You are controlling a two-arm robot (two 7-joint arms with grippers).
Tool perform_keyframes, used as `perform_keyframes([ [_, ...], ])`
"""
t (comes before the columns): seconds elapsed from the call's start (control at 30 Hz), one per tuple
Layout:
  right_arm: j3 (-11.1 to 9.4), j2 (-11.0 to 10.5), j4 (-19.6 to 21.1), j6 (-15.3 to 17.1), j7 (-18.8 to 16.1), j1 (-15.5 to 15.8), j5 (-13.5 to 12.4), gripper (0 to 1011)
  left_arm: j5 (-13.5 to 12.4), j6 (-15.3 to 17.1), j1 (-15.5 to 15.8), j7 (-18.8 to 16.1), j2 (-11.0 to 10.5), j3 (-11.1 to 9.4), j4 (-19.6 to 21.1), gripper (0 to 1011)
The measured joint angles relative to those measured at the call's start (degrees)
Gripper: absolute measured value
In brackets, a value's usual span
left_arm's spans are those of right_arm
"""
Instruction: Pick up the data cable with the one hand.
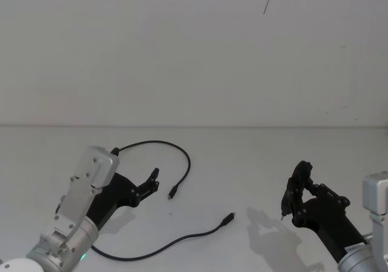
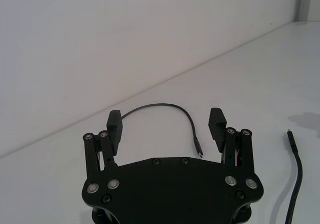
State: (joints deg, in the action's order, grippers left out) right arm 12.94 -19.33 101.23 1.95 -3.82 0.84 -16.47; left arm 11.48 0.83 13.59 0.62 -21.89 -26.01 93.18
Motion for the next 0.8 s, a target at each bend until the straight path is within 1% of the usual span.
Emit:
perform_keyframes([
  [0.63,0.0,0.0,0.0,0.0,0.0,0.0,0.0,269,0.0,-0.04,0.02,0.14,0.01,-0.04,-0.06,1001],
  [0.8,0.0,0.0,0.0,0.0,0.0,0.0,0.0,269,0.0,-0.09,0.57,1.59,-0.14,-0.44,-0.43,1001],
])
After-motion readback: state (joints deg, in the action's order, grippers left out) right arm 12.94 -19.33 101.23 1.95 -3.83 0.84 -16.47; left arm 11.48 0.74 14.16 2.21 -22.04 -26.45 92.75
